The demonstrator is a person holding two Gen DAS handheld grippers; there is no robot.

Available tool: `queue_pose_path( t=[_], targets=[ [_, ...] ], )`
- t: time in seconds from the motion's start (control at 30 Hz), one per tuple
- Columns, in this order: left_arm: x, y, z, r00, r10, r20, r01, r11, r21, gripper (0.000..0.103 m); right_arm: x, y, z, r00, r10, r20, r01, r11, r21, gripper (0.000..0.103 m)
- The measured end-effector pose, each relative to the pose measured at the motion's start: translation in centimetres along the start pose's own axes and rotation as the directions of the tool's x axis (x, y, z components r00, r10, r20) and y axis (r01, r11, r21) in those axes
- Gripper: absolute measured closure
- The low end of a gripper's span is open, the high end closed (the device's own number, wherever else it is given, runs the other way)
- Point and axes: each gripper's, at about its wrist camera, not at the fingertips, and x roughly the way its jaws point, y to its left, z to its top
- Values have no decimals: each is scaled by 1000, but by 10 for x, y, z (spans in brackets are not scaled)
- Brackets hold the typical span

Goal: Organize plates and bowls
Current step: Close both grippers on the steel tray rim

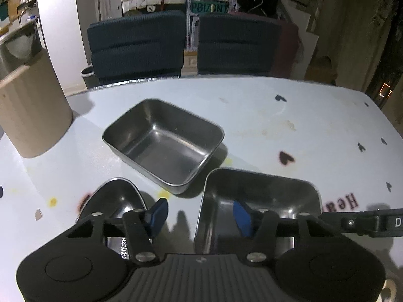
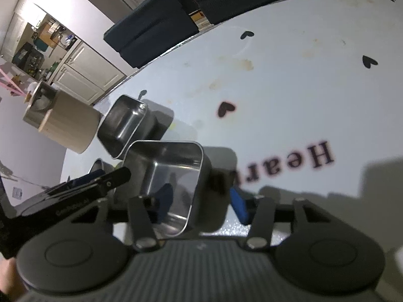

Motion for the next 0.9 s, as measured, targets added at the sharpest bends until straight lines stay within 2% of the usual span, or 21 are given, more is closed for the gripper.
queue_pose_path(
  t=[0.13, 0.3, 0.5, 0.57, 0.63, 0.77, 0.9],
  targets=[
    [10, 2, 1, 1000, 9, -27, -9, 1000, 9, 56, 11, 0, -1, 1000, 8, -20, -8, 1000, 24, 58],
    [17, 4, 2, 999, 5, -42, -4, 1000, 2, 71, 18, 1, -1, 1000, -1, -31, 2, 999, 36, 66],
    [22, -1, 3, 998, 4, -58, -3, 1000, 21, 79, 24, 2, 1, 999, -8, -38, 9, 1000, 24, 78],
    [24, -2, 3, 998, 6, -64, -4, 1000, 26, 88, 25, 4, 1, 999, -10, -42, 10, 1000, 11, 82],
    [25, -5, 3, 998, 8, -69, -6, 999, 34, 91, 27, 7, 1, 999, -12, -40, 11, 1000, -6, 87],
    [23, -6, 2, 998, 16, -66, -13, 999, 37, 96, 28, 10, 2, 999, -26, -29, 24, 999, -44, 88],
    [18, -5, 4, 999, -1, -39, 1, 1000, 18, 98, 25, 11, 2, 999, -37, -17, 36, 997, -70, 90]
  ],
)
